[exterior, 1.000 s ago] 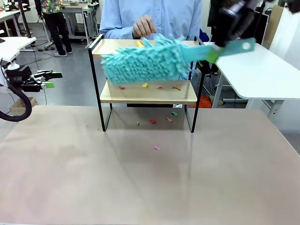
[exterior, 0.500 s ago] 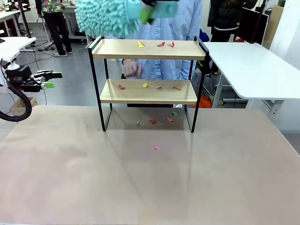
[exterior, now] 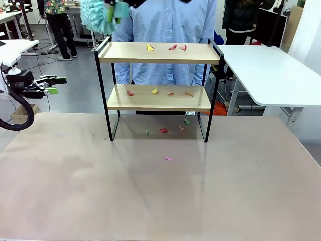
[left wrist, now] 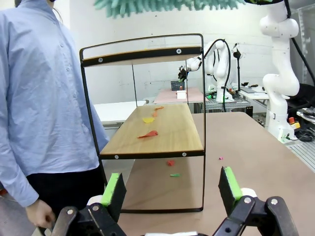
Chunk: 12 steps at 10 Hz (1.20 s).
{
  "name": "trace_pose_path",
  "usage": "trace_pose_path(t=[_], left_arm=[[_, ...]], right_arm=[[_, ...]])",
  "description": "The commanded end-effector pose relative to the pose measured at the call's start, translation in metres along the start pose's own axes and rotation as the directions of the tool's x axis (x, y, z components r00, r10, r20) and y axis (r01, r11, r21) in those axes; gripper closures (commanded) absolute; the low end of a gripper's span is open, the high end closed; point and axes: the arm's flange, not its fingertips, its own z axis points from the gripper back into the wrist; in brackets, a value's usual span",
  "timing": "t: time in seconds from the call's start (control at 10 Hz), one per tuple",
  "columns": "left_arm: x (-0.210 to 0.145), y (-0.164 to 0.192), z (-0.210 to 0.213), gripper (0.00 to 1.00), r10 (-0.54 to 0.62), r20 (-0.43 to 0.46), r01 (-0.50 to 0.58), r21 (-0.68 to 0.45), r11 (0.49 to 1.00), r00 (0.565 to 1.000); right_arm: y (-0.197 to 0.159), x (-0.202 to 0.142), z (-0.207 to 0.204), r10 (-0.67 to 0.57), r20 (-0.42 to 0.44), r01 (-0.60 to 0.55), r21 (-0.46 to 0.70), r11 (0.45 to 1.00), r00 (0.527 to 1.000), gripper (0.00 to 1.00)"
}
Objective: Clean the shelf.
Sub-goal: Clean the specific section of the Shelf indicated by the human with the Duster.
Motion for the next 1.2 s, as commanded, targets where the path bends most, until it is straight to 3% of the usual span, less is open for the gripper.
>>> trace_pose_path(t=[0.0,0.3,0.7,1.0,1.1], left_arm=[[0.002,-0.001,0.000,0.00,-0.016,-0.010,0.016,-0.008,1.000,1.000],[0.002,-0.001,0.000,0.00,-0.016,-0.010,0.016,-0.008,1.000,1.000],[0.002,-0.001,0.000,0.00,-0.016,-0.010,0.016,-0.008,1.000,1.000],[0.002,-0.001,0.000,0.00,-0.016,-0.010,0.016,-0.008,1.000,1.000],[0.002,-0.001,0.000,0.00,-0.016,-0.010,0.016,-0.008,1.000,1.000]], right_arm=[[0.049,0.024,-0.012,-0.171,0.064,0.176,-0.080,0.981,0.983,0.87],[0.068,0.024,-0.047,-0.204,0.080,0.214,-0.157,0.964,0.976,0.87],[0.057,0.018,-0.077,-0.238,0.087,0.252,-0.231,0.940,0.967,0.87],[0.045,0.010,-0.101,-0.253,0.012,0.250,-0.220,0.943,0.967,0.87],[0.039,0.012,-0.099,-0.271,0.015,0.271,-0.153,0.950,0.962,0.87]])
